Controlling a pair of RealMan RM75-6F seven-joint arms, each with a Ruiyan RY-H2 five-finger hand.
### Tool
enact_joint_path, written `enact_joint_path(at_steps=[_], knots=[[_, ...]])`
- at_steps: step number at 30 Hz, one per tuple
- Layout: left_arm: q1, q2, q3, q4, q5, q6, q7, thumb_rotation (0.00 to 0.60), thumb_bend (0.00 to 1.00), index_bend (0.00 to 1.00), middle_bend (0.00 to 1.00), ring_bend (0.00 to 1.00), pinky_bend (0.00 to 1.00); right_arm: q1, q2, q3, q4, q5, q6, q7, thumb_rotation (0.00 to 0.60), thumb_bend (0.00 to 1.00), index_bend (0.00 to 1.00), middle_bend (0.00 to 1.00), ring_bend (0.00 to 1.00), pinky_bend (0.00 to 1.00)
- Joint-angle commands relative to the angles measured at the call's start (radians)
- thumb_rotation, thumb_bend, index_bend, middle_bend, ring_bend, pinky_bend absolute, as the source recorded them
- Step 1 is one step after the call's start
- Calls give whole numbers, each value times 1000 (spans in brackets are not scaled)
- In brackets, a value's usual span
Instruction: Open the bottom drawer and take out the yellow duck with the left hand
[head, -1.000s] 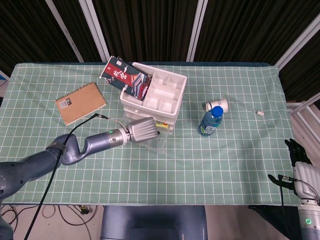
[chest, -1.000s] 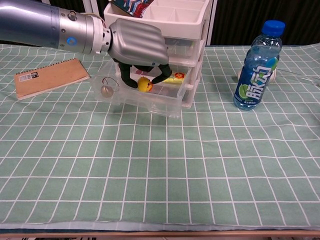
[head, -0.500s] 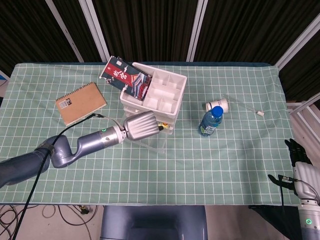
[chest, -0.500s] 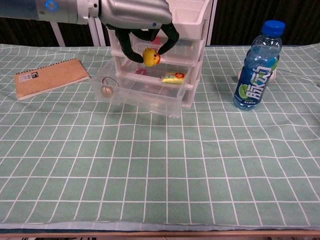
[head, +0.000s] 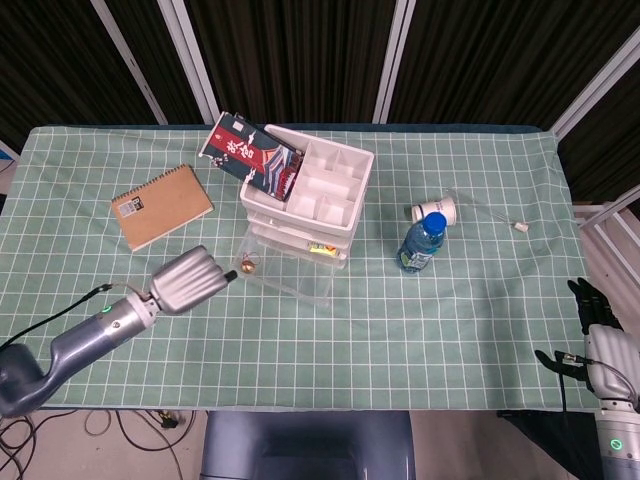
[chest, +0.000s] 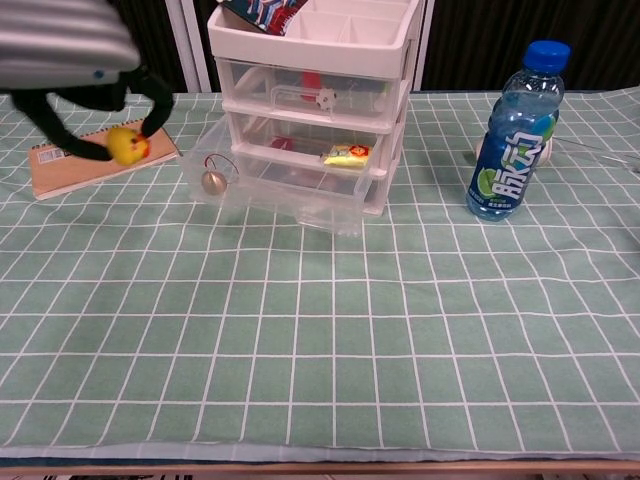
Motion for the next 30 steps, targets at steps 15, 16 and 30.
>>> enact_joint_path(at_steps=[15, 16, 30], knots=[[136, -186, 32, 116, -129, -91, 191, 600, 239, 586, 1000, 1000, 1000, -3, 1, 2, -2, -1, 6, 6, 600, 70, 0, 0, 0, 229], [136, -196, 28, 120, -136, -98, 199, 600, 216, 584, 1000, 1000, 1000, -3, 1, 2, -2, -1, 6, 7, 600, 70, 0, 0, 0, 229], [129, -271, -3, 133, -198, -175, 287, 600, 116, 530, 1000, 1000, 1000, -2, 2, 3, -2, 1, 4, 13, 600, 70, 0, 0, 0, 229]])
